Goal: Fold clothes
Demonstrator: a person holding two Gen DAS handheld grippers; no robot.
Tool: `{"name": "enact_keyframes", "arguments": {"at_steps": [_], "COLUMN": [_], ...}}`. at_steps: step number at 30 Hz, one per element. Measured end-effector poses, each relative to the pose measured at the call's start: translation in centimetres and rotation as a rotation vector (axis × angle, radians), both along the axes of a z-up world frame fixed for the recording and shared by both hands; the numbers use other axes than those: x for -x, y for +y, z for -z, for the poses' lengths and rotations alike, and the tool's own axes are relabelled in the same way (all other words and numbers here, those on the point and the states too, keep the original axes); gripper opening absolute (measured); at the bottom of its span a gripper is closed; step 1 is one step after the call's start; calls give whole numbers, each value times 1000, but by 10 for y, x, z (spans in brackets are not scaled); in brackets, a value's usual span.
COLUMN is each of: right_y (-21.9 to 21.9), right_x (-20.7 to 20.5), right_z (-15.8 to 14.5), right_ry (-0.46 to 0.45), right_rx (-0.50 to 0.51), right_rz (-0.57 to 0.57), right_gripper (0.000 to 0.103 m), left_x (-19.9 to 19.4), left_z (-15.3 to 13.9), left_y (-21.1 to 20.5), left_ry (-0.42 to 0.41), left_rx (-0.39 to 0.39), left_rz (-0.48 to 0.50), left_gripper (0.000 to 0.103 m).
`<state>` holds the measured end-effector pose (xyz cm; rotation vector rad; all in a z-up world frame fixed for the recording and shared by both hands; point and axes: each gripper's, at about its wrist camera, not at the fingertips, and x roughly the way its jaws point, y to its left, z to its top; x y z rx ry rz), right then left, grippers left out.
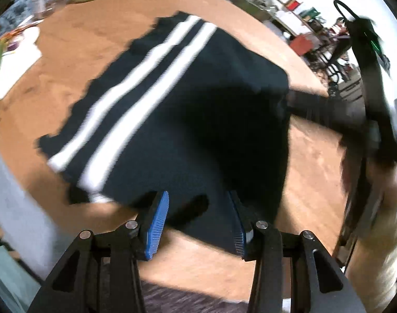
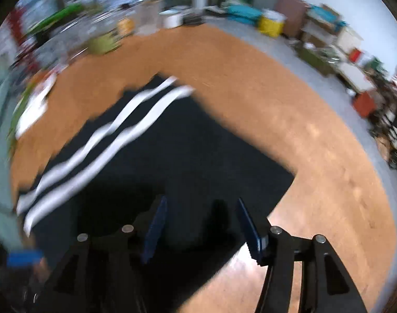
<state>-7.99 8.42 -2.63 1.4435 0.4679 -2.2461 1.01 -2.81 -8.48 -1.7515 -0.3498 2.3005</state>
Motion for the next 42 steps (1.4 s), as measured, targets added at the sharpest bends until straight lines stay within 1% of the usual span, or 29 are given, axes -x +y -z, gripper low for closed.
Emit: {"name": "enact_keyframes", "arguments": {"at_steps": [1,2,4,5,7,9,11,13,16,17,19,20,22,24,25,26,28,29,30,32,33,34,36,37,39,40,41,42], "right_y": [0,0,7,12,27,41,56,74,106,115,135,145,163,179,180,180,178,178,171,150,139,131,124,122,127,128,130,130], "right_x": [-10,-18,-42,-47,-55,-64,-80,-106,-147,-157,-167,-170,-176,-198,-210,-223,-250,-264,-269,-268,-267,-263,-256,-252,-245,-232,-219,-202], "right_z": [3,8,25,28,28,28,28,26,25,25,22,21,15,3,0,-1,-2,-2,0,7,10,13,9,6,-7,-11,-14,-14], "right_ry": [-13,-15,-2,-5,-14,-23,-25,-17,4,13,24,7,-55,-102,-115,-127,-152,-165,-165,-146,-136,-125,-79,-53,14,35,57,57], "right_rx": [20,21,-50,-57,-21,4,-3,-18,7,27,88,126,201,306,336,363,417,444,447,418,403,395,383,377,312,278,244,217], "right_rz": [-34,-63,-86,-72,-22,18,42,79,160,188,257,307,402,472,476,473,468,466,459,439,429,422,415,411,414,410,406,408], "right_gripper": [60,61,61,61,61,61,60,60,61,61,64,64,64,65,67,69,71,71,71,71,71,71,71,71,71,71,71,71], "left_x": [2,2,0,-1,-2,-12,-20,-29,-48,-49,-43,-42,-46,-48,-44,-40,-35,-40,-48,-65,-79,-82,-74,-73,-69,-68,-66,-67], "left_z": [1,4,10,13,16,17,17,18,18,17,16,16,14,13,17,21,22,23,23,22,20,19,24,22,14,9,6,1], "left_y": [9,18,27,31,37,44,48,51,53,51,41,35,15,-3,-6,-8,-9,-13,-15,-16,-21,-18,7,17,31,37,41,41], "left_ry": [8,16,36,46,68,88,91,72,28,12,3,0,10,20,29,34,31,33,41,60,64,68,76,88,113,117,115,111], "left_rx": [7,30,73,91,114,120,107,70,-8,-47,-109,-142,-220,-295,-322,-348,-392,-414,-430,-447,-443,-431,-396,-356,-265,-200,-153,-91], "left_rz": [-1,-1,18,31,82,137,175,218,265,256,204,170,50,-72,-142,-203,-269,-285,-287,-276,-266,-248,-206,-185,-168,-163,-158,-155], "left_gripper": [47,46,46,46,46,46,47,46,47,47,47,47,47,51,54,54,55,55,55,55,55,55,55,55,55,54,47,37]}}
